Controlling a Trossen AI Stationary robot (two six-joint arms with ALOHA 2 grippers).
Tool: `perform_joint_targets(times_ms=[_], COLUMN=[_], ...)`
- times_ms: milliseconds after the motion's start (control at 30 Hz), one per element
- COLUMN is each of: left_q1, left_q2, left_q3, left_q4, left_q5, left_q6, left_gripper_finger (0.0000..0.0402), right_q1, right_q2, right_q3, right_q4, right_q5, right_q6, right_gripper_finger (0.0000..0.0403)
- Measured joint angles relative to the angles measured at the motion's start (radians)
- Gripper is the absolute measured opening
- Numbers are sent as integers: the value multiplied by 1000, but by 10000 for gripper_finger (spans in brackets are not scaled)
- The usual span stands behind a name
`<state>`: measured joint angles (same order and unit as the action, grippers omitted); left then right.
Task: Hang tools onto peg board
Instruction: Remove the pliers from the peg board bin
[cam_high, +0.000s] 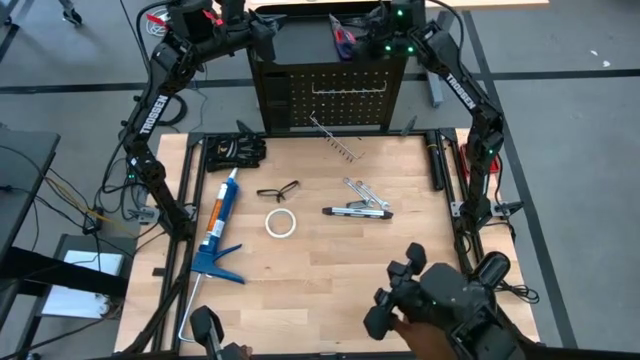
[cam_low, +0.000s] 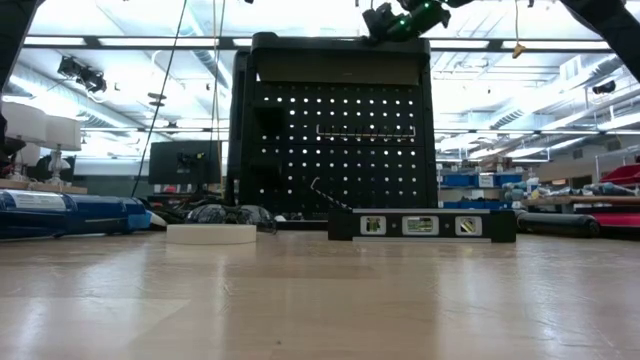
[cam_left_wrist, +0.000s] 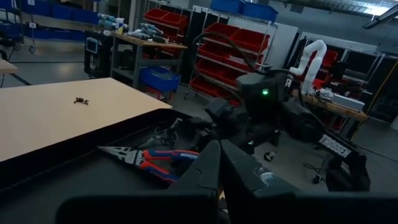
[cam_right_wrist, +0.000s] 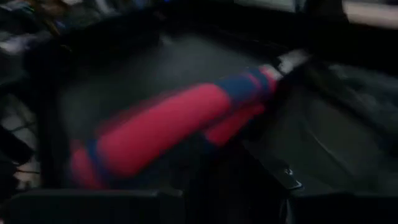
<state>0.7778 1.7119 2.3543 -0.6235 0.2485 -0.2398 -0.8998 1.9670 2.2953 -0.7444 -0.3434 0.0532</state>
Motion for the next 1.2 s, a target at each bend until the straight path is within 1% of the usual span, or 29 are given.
perform_joint_targets(times_ms=[467, 733, 800, 867, 933, 1067, 1200], left_q1=[0, 0, 0, 0, 0, 0, 0], left_q2=[0, 0, 0, 0, 0, 0, 0], left_q3=[-1, -1, -1, -1, -1, -1, -1], left_q4=[1, 0, 0, 0, 0, 0, -8], left_q5=[0, 0, 0, 0, 0, 0, 0], left_q6=[0, 0, 0, 0, 0, 0, 0], left_gripper_finger=[15, 15, 15, 15, 15, 15, 15], right_q1=[-13, -16, -18, -19, -17, -6, -4], right_q2=[7, -26, -34, -35, -35, -35, -36], right_q3=[17, 10, 11, 11, 11, 12, 14], right_q4=[10, -3, 6, 15, 19, 22, 24], right_q5=[-14, -24, -48, -97, -113, -99, -87], right_q6=[-13, -19, -42, -52, -54, -76, -104], right_gripper_finger=[113, 115, 120, 128, 139, 161, 173])
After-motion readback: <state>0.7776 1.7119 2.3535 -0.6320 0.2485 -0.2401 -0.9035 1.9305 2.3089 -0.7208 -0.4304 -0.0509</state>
